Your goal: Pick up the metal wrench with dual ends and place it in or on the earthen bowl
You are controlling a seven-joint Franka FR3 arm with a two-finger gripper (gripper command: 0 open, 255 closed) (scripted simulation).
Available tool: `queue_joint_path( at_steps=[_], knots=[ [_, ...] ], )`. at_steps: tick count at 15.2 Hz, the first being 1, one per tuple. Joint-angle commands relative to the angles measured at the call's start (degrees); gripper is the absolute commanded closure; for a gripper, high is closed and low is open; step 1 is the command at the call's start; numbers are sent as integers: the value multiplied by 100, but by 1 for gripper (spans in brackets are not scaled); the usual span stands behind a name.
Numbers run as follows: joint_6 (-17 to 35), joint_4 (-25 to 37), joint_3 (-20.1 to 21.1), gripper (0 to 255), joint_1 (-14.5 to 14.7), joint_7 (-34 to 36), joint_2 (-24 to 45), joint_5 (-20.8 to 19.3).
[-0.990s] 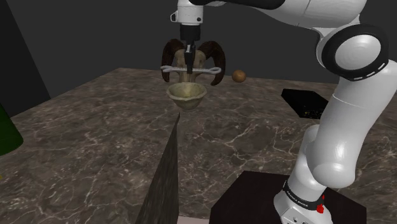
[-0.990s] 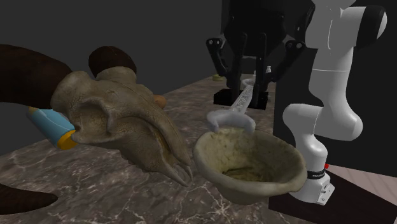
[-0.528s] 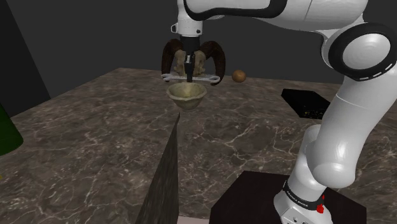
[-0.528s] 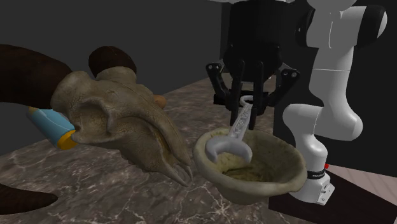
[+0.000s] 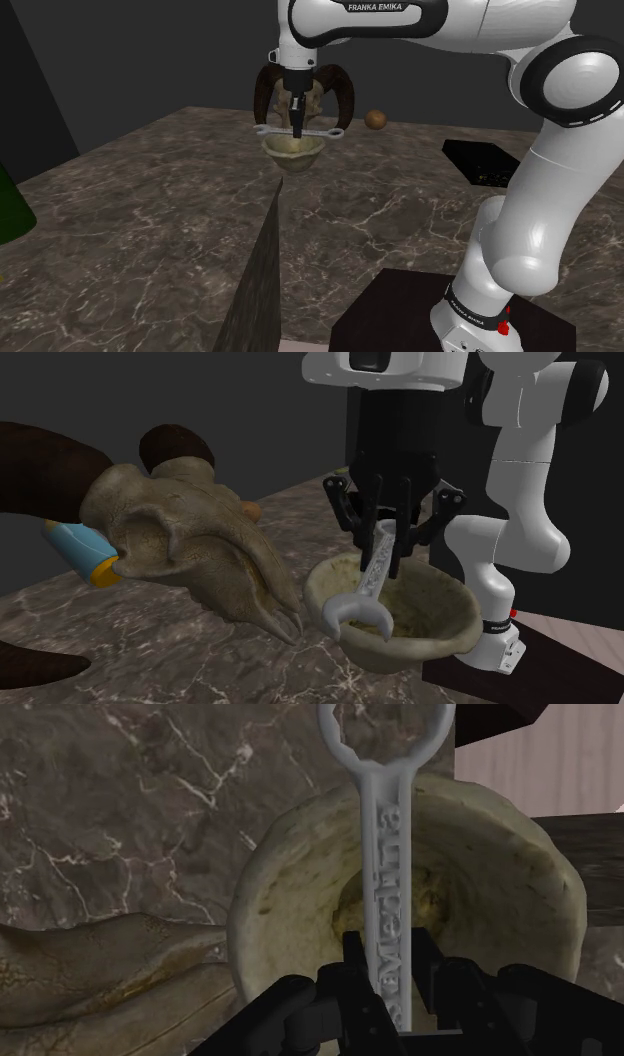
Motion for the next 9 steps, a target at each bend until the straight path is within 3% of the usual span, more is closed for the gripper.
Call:
queue_joint_path(
  at_steps=[1,3,4,9],
  knots=[
    [5,-6,1,255,0,1,-2,0],
    [5,-6,1,255,0,1,-2,0],
    [5,-6,1,0,0,1,-2,0],
    [5,-6,1,0,0,1,-2,0]
  ],
)
